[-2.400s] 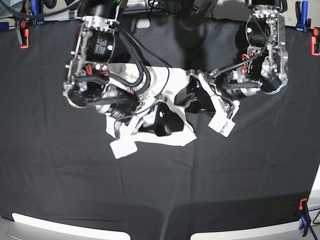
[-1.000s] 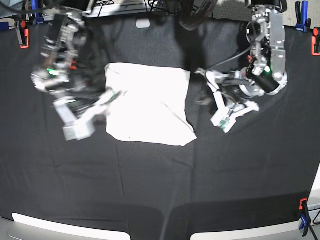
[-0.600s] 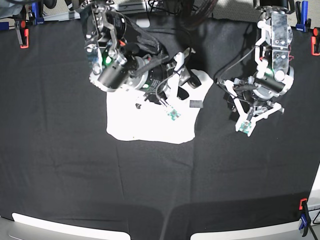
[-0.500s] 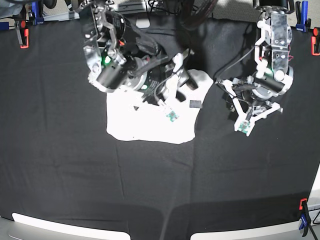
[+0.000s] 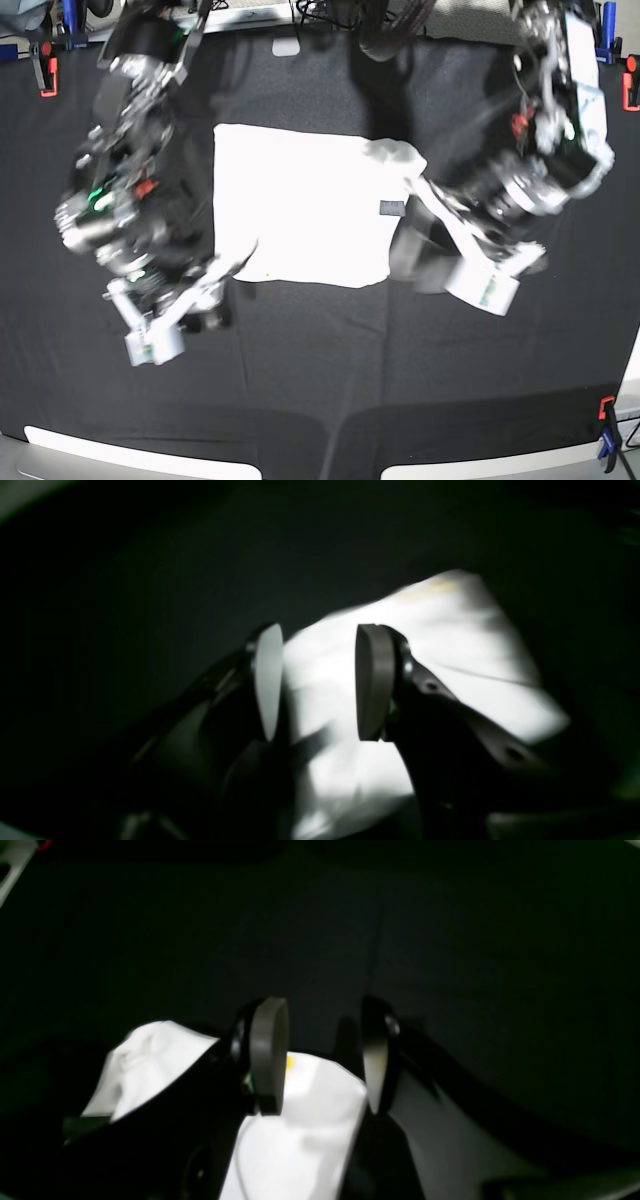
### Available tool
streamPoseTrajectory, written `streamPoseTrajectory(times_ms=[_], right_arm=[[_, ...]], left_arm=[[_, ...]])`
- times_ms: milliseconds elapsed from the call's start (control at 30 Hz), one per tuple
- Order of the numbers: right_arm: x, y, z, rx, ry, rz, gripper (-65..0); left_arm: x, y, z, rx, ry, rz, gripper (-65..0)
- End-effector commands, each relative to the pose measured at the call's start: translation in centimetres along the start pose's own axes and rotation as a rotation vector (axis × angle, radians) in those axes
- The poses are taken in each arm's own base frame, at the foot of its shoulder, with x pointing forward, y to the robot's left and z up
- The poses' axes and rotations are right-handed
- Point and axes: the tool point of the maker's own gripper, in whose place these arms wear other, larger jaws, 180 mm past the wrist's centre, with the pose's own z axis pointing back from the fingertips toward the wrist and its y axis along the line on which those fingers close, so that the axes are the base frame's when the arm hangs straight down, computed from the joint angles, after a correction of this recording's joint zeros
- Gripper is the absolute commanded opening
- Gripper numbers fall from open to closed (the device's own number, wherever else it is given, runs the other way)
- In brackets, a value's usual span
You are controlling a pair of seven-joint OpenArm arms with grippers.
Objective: Layout the t-shirt on the table in an organized manner, then fold the t-shirt properly
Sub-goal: 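Release the folded end and lift the right gripper away, then press and square the folded bundle edges with both grippers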
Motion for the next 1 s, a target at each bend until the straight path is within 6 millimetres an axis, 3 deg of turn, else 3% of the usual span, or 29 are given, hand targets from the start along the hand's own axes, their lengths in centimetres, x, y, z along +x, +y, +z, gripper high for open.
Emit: streamPoseTrajectory(times_ms=[0, 233, 433, 600, 767, 967], right_arm=[[2.2, 0.0, -0.1, 0.031, -0.056, 0.002, -41.3], [1.5, -1.2, -4.5, 0.094, 0.052, -0.051, -41.3], [-2.6, -0.5, -8.1, 0.198, 0.201, -0.078, -41.3], [-8.5, 1.1, -9.3, 0.288, 0.360, -0.083, -41.3], [-10.0, 1.4, -8.9, 0.300, 0.440, -0.032, -41.3], [-11.6, -0.8, -7.4, 0.277, 0.529, 0.015, -41.3]], left_arm=[[-0.5, -0.9, -0.3, -0.021, 0.006, -0.002, -43.5], [-7.4, -7.7, -4.5, -0.215, 0.185, -0.023, -43.5], [-12.7, -10.5, -5.7, -0.308, 0.337, -0.009, -43.5], [-14.3, -10.6, -5.7, -0.313, 0.383, 0.004, -43.5], [-16.0, -9.7, -5.9, -0.281, 0.427, -0.024, -43.5], [-17.0, -8.0, -6.6, -0.239, 0.460, -0.075, -43.5]])
